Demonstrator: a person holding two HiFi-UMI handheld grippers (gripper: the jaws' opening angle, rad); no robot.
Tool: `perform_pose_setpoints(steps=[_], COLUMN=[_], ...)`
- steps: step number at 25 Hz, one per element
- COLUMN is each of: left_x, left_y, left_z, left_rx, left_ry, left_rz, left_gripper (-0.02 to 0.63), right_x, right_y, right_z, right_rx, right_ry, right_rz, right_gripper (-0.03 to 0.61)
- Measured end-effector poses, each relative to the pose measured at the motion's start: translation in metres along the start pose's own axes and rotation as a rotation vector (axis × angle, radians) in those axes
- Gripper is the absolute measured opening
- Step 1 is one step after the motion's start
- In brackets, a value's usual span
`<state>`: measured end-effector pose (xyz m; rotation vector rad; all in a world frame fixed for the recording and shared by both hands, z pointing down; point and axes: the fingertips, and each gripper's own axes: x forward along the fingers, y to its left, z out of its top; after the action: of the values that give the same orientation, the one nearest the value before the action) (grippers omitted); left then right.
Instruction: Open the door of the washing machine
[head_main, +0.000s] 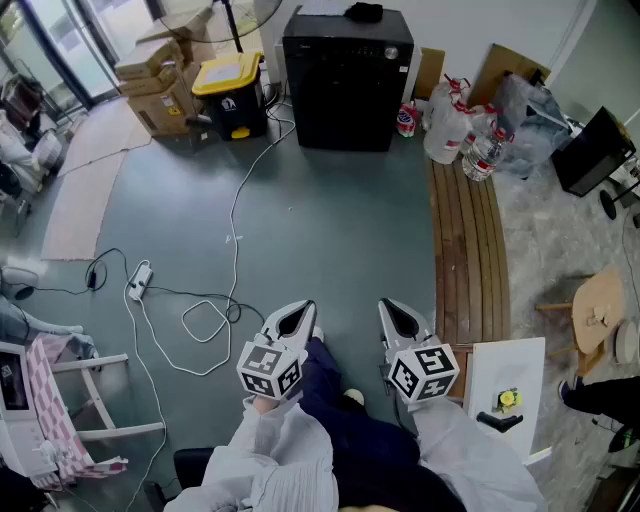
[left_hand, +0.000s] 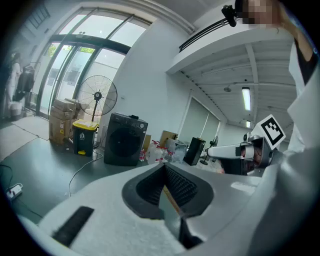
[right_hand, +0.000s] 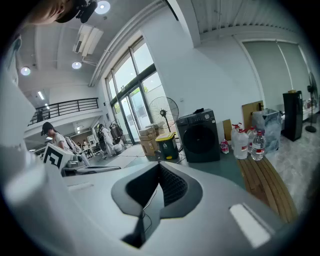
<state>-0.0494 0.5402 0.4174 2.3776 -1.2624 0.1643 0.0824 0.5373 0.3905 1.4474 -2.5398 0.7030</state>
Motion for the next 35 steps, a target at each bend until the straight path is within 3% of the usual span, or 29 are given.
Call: perform_pose_setpoints(steps=[7, 19, 21, 27, 35], left_x=[-0.036, -0.058, -0.056, -0.038, 0.017], left_y=[-0.075, -0.1, -0.1, -0.082, -0.013], left_z=[-0.028, -0.023, -0.022, -0.018, 0.021], left_rx=[0.036, 0.054, 0.04, 0.031, 0.011], left_ry=[-0.012, -0.07, -0.068, -0.046, -0.051], left_rz=[-0.008, 0.052, 0.047, 0.065, 0.083], left_gripper=[0.002, 0.016, 0.134, 0.235, 0.241], right_x=[-0.081, -0.138, -0.137, -0.109, -0.024], right_y=[0.007, -0.006, -0.01, -0.019, -0.045], right_z=[-0.016, -0.025, -0.025, -0.018, 0.021], right_rx=[-0.039, -0.028, -0.022, -0.005, -0.019], right_ry=[-0.039, -0.077, -0.077, -0.068, -0.05], right_rz=[0.007, -0.027, -0.026, -0.013, -0.016], right_gripper=[0.009, 0.009, 0.009, 0.009, 0.009])
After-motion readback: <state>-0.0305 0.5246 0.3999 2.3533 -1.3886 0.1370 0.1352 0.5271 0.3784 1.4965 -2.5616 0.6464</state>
